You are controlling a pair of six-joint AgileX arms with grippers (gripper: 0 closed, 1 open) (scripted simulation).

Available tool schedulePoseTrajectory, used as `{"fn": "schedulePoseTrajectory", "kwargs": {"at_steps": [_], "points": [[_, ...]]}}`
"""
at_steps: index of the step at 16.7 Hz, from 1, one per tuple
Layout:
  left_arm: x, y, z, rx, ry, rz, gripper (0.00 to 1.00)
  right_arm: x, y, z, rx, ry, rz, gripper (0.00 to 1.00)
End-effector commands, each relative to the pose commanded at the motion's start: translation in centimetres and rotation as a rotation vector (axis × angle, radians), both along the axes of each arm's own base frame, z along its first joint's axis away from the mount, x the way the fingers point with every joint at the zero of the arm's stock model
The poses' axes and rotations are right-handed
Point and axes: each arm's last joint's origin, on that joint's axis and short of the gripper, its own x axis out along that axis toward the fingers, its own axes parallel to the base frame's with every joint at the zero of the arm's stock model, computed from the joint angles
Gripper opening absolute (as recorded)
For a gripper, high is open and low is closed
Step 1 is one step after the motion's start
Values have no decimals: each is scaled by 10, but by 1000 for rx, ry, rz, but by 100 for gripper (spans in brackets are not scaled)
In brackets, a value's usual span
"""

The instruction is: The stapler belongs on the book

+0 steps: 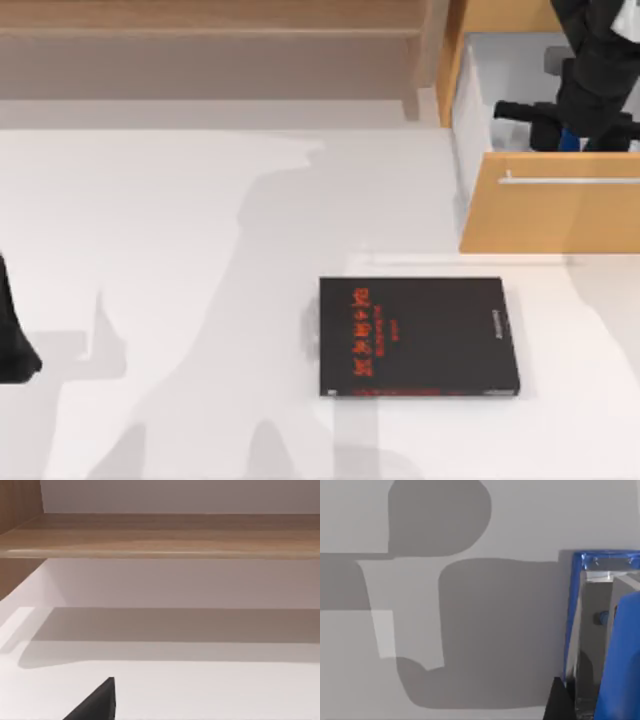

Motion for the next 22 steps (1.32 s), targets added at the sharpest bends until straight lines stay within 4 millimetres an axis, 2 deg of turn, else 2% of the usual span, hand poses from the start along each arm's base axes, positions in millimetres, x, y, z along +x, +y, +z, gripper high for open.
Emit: {"fn": "schedulePoseTrajectory", "kwargs": {"at_steps": [7, 12, 15, 18, 20, 22], "points": [[0, 0, 0, 0, 0, 0, 100, 0, 0, 0, 0, 0, 0, 0], [0, 0, 0, 0, 0, 0, 100, -7, 0, 24, -15, -21, -11, 0], [0, 0, 0, 0, 0, 0, 100, -18, 5, 57, -37, -65, -33, 0], [0, 0, 0, 0, 0, 0, 100, -33, 17, 108, -41, -183, -55, 0], [0, 0, 0, 0, 0, 0, 100, -49, 32, 138, -31, -255, -56, 0], [0, 0, 0, 0, 0, 0, 100, -69, 52, 157, -16, -293, -37, 0]]}}
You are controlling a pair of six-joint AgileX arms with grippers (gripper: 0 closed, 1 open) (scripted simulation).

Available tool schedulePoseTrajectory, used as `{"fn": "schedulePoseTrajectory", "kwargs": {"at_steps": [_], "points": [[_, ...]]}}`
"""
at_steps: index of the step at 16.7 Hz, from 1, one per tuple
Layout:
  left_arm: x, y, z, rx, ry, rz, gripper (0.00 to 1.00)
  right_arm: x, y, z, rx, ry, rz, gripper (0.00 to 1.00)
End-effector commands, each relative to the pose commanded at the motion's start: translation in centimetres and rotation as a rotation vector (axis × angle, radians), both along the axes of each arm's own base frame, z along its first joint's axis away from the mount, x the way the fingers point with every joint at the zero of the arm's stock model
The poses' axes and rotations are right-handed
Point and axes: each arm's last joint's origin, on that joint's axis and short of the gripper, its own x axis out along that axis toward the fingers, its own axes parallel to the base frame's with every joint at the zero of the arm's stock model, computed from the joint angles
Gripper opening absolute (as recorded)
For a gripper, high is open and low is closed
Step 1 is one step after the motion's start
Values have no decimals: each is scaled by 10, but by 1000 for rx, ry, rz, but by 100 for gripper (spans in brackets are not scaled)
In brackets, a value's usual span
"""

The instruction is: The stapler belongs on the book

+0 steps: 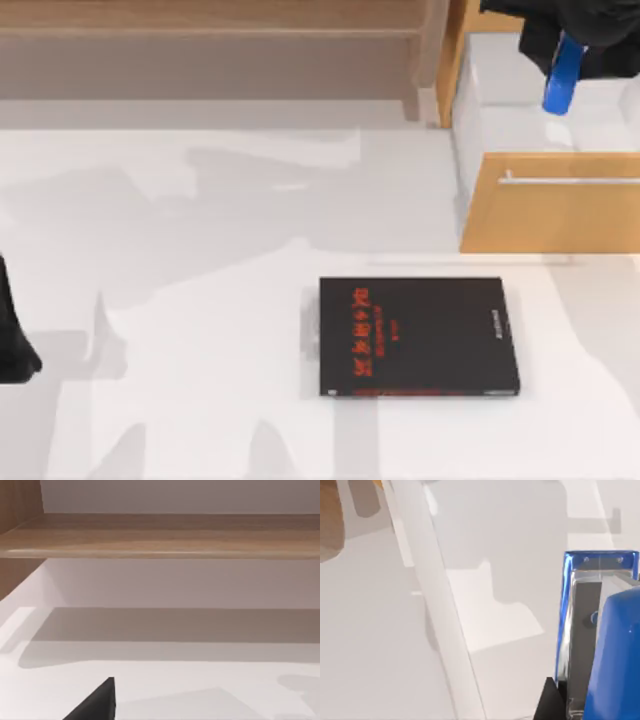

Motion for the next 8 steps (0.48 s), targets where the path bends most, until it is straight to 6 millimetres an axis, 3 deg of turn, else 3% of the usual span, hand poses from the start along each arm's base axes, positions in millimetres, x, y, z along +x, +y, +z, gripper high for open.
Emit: {"fn": "schedulePoseTrajectory", "kwargs": {"at_steps": [4, 8], "points": [[0, 0, 0, 0, 0, 0, 100, -45, 50, 7, 20, 12, 93, 0], [0, 0, 0, 0, 0, 0, 100, -85, 94, -22, 24, 102, 197, 0]]}}
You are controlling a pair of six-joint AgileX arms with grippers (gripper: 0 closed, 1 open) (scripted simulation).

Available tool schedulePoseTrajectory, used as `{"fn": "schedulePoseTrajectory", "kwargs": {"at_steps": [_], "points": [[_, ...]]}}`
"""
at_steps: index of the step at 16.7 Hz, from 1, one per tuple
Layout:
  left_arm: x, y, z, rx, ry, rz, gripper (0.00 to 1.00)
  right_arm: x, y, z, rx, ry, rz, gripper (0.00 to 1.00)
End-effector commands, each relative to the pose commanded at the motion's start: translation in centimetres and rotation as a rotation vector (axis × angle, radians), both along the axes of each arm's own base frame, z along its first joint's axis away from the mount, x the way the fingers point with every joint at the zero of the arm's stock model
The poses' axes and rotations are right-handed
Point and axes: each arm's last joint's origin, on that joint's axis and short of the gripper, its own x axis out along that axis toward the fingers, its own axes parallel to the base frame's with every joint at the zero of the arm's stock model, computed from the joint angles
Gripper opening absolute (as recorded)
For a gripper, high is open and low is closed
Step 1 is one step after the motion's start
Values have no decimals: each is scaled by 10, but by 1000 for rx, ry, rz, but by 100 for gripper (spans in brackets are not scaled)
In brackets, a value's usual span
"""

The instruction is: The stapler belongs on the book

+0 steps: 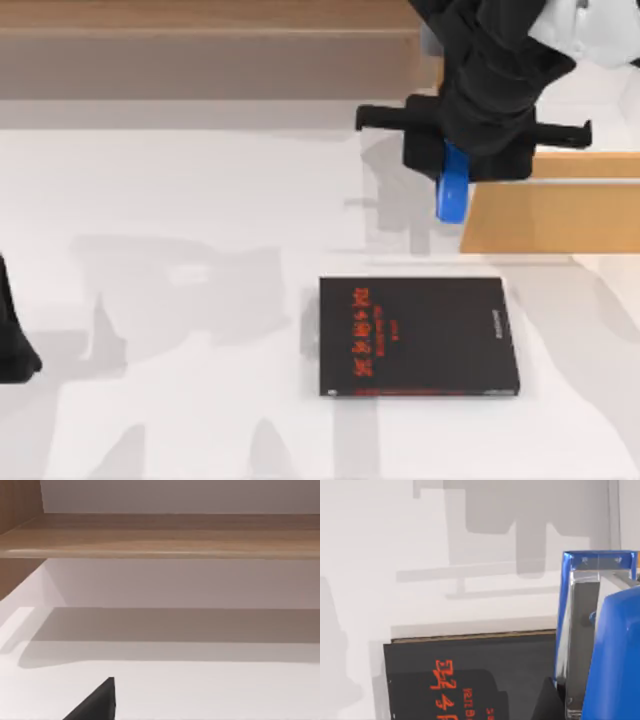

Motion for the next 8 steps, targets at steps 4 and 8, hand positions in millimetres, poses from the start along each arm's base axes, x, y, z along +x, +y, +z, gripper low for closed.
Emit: {"fn": "schedulePoseTrajectory", "kwargs": {"at_steps": [4, 8], "points": [[0, 0, 0, 0, 0, 0, 100, -26, 23, -45, -25, 108, 57, 0], [0, 0, 0, 0, 0, 0, 100, -37, 27, -75, -56, 179, 72, 0]]}}
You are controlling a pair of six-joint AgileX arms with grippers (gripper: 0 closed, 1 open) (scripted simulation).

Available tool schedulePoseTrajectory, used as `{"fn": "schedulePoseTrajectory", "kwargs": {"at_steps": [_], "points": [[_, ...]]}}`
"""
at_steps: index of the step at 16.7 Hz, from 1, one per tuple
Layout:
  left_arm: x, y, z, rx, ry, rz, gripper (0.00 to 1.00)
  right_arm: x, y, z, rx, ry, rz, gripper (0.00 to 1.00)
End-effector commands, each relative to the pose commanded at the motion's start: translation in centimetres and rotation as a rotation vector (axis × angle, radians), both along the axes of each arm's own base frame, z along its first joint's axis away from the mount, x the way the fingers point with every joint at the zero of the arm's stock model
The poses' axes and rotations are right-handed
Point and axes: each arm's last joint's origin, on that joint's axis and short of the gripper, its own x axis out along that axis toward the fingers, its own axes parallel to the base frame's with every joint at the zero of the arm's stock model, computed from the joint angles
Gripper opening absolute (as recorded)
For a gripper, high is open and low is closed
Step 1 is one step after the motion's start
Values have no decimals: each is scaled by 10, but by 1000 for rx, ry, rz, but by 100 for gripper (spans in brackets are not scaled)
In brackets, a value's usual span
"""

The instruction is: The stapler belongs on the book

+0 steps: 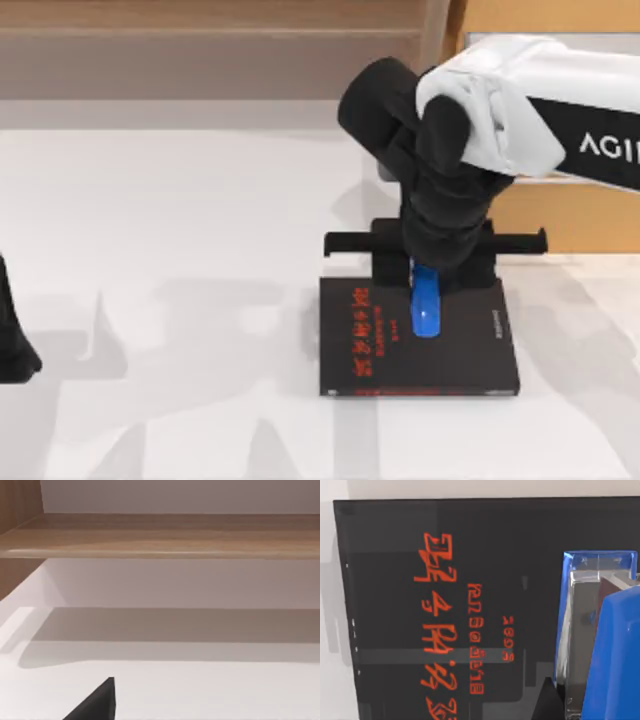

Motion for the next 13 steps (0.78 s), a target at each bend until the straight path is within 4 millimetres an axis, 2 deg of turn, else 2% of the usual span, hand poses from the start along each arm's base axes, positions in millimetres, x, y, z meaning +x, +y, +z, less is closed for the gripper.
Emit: {"fn": "schedulePoseTrajectory", "kwargs": {"at_steps": [6, 11, 13], "points": [[0, 0, 0, 0, 0, 0, 100, 1, -2, -2, -1, 2, -5, 0], [0, 0, 0, 0, 0, 0, 100, 2, 0, -28, -2, 4, 0, 0], [0, 0, 0, 0, 0, 0, 100, 2, 0, -32, -3, 5, 0, 0]]}}
